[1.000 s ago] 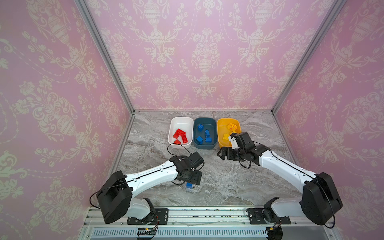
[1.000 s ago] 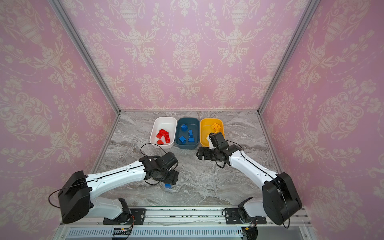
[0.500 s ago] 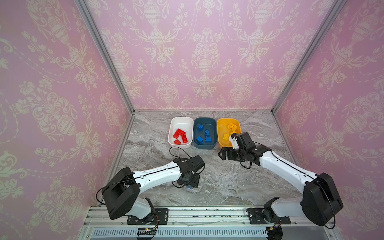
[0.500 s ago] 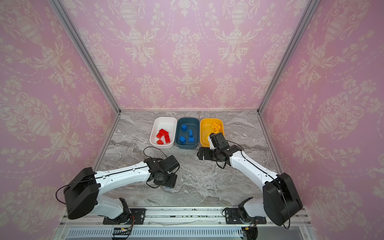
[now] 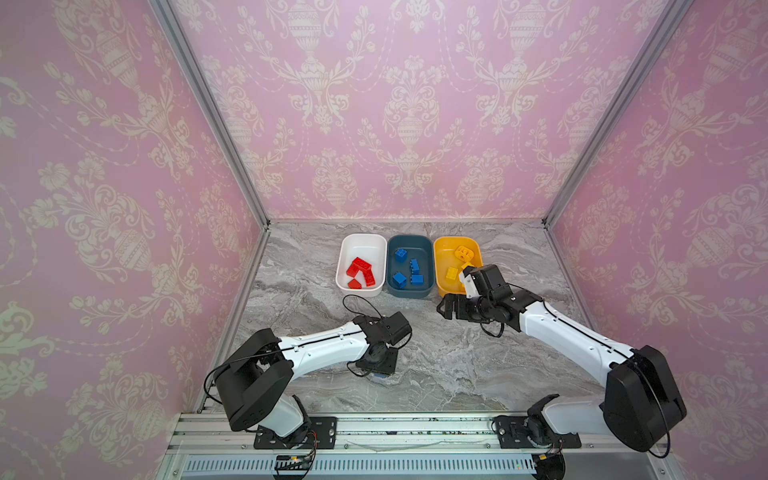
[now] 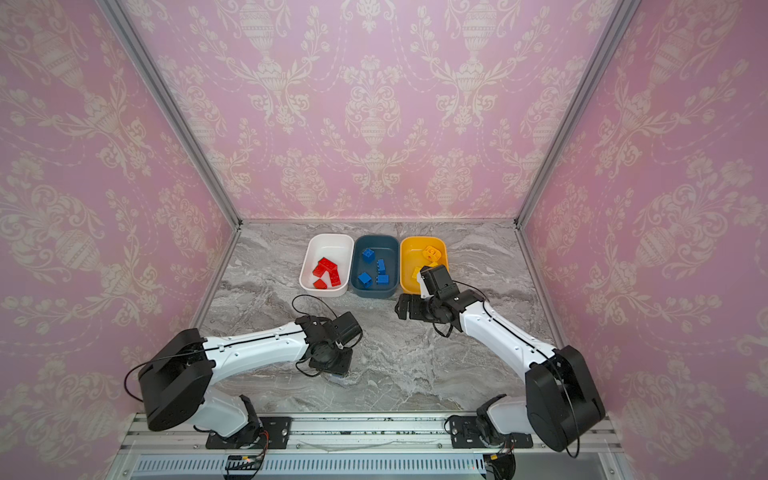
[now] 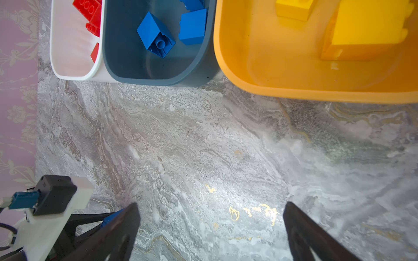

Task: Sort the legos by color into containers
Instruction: 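Lift the blue brick with the left gripper and carry it over the teal tub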

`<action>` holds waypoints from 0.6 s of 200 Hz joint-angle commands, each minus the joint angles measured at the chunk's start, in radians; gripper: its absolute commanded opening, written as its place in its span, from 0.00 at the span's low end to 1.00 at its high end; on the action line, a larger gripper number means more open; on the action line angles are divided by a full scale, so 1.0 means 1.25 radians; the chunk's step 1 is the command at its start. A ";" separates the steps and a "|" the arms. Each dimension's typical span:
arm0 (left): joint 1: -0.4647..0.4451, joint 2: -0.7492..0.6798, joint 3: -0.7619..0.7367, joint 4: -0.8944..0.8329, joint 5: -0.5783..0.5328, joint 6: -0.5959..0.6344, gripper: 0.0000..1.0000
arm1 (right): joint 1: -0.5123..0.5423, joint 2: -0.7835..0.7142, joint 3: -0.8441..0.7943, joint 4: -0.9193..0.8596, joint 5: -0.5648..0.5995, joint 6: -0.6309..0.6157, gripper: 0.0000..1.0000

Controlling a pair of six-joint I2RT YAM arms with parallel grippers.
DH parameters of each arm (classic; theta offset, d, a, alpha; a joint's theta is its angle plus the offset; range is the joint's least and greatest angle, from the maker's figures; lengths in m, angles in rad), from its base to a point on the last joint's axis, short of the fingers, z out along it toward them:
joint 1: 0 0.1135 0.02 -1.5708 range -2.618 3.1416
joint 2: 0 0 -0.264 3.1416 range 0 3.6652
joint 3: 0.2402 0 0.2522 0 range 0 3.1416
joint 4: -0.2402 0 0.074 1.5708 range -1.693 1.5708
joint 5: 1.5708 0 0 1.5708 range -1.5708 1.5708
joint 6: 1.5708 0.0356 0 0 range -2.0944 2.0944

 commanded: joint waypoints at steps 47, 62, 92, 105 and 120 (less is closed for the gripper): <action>0.022 -0.025 0.085 -0.068 -0.058 0.046 0.28 | -0.012 -0.032 -0.024 0.006 -0.004 0.010 1.00; 0.057 -0.029 0.121 -0.068 -0.084 0.089 0.28 | -0.014 -0.036 -0.032 0.012 -0.005 0.012 1.00; 0.142 0.002 0.225 -0.016 -0.128 0.204 0.28 | -0.013 -0.035 -0.038 0.022 -0.011 0.019 1.00; 0.171 0.034 0.283 0.010 -0.139 0.255 0.28 | -0.014 -0.033 -0.034 0.023 -0.015 0.021 1.00; 0.194 0.085 0.355 0.035 -0.148 0.314 0.28 | -0.013 -0.035 -0.028 0.021 -0.016 0.022 1.00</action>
